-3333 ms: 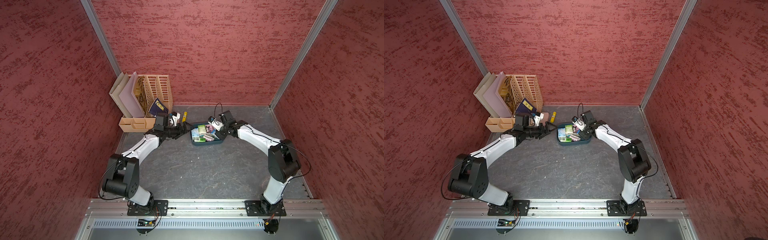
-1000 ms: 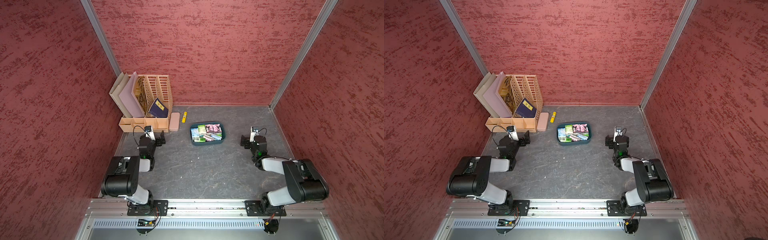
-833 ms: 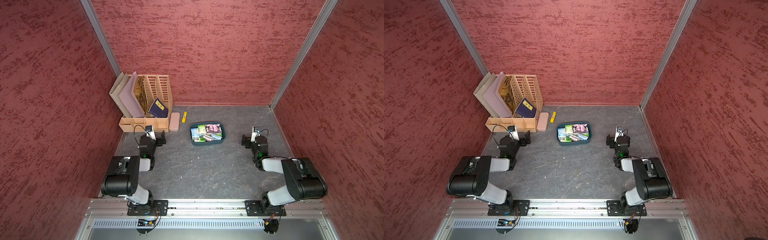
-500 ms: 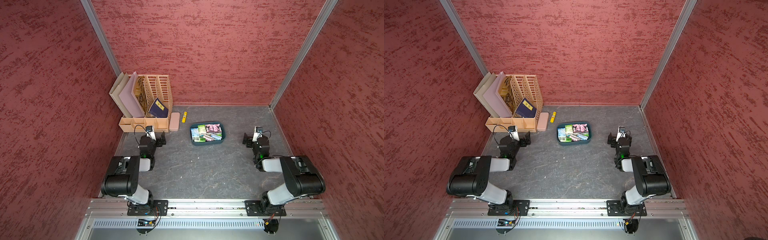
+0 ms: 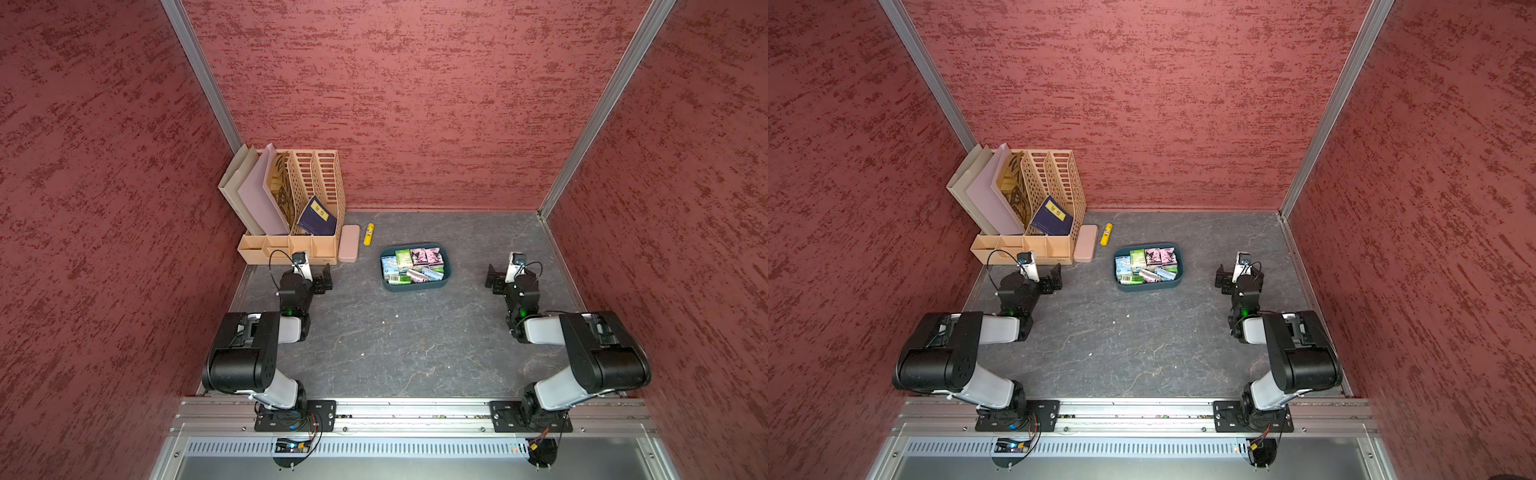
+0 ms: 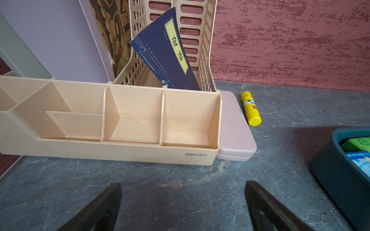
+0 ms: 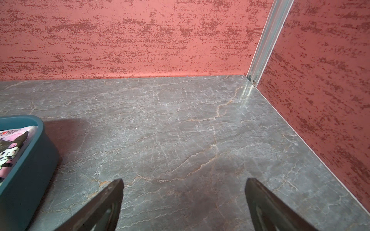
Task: Put the pocket tissues into the storage box
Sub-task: Reset both arms
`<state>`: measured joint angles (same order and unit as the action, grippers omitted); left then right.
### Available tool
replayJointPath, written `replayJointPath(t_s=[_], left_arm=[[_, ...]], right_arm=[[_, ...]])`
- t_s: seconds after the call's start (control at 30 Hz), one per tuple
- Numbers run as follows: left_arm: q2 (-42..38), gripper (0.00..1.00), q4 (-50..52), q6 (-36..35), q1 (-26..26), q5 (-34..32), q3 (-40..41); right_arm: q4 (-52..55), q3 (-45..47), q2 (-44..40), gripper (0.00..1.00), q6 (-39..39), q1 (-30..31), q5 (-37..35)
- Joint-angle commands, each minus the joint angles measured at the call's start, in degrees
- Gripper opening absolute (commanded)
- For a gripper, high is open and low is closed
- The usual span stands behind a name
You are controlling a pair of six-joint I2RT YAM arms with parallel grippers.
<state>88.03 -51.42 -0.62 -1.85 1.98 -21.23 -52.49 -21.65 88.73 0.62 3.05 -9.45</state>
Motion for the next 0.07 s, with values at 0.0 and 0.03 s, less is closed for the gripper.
replayJointPath(t_s=[0.0,0.03], left_arm=[[0.01,1.00,-0.57,-0.91,0.26,0.97,-0.30],[-0.04,1.00,-0.61,-0.89,0.26,1.01,-0.30]], right_arm=[[-1.91,0.28,0.20,0.99,-0.45,-0.30,0.66],[-1.91,0.25,0.21,0.99,-0.48,-0.24,0.66]])
